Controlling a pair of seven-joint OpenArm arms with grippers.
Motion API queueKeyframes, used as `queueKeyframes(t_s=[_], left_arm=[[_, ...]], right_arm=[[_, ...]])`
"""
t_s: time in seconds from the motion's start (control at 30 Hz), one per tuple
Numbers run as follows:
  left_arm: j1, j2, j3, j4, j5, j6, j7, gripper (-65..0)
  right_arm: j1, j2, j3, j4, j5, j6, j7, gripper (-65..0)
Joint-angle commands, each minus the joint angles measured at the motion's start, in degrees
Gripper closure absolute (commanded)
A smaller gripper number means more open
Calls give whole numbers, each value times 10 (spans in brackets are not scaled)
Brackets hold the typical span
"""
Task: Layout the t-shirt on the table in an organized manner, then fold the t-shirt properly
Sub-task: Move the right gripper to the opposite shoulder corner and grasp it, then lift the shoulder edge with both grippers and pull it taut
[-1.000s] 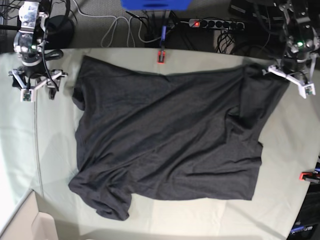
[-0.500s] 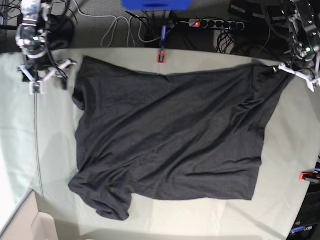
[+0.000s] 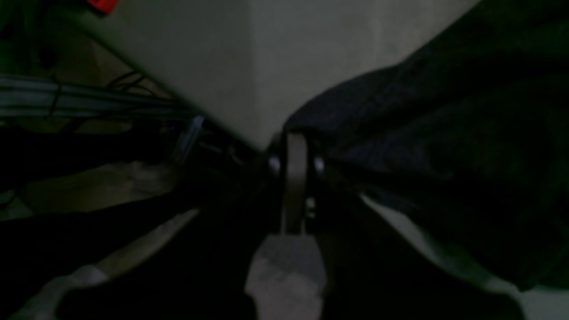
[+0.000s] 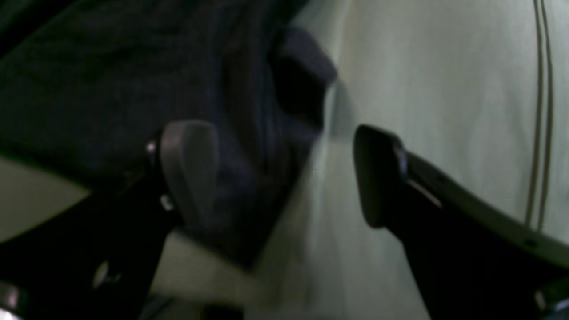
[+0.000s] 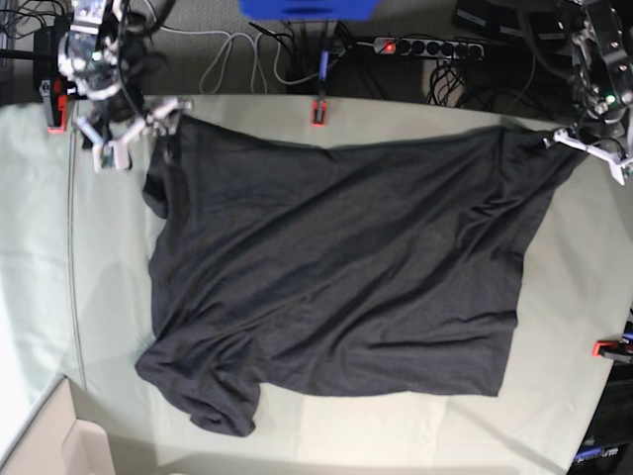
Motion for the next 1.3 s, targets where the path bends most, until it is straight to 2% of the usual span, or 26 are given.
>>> queueKeyframes(t_s=[0.0,0.23,0.3,0.37,0.4,0.53,0.57,0.73,0.97,1.1,1.17,1.27], left_arm=[[-3,-9,-2,9,2,1,-11,-4],[-5,-7,-2,9,2,1,-11,-4],[-5,-7,-2,9,2,1,-11,-4],[-5,-8,-2,9,2,1,-11,-4],[-5,-9,-2,9,2,1,-11,-4],[-5,-10,-4,9,2,1,-12,-4],[-5,-10,-4,9,2,1,-12,-4],[-5,-10,-4,11,2,1,-12,-4],[-4,-9,-5,75,2,1,-12,-4],[-6,-8,-5,89,2,1,-11,-4],[-16,-7,-4,89,2,1,-11,-4],[-22,-8,-5,91,2,1,-9,-4]], right_arm=[[-7,2,-8,10,7,5,13,-481],[-28,-3,-20,3,7,5,13,-478],[-26,-7,-20,-9,7,5,13,-447],[-26,-7,-20,-14,7,5,13,-371],[-26,-7,-20,-14,7,5,13,-315],[-26,-8,-20,-10,7,5,13,-23],[-26,-8,-18,-5,7,5,13,0],[-28,-7,-16,50,8,5,13,0],[-30,-6,-16,156,7,5,13,0],[-6,5,-16,160,7,5,12,0],[15,8,-17,141,7,5,-5,0],[55,26,-15,135,7,5,-65,0]])
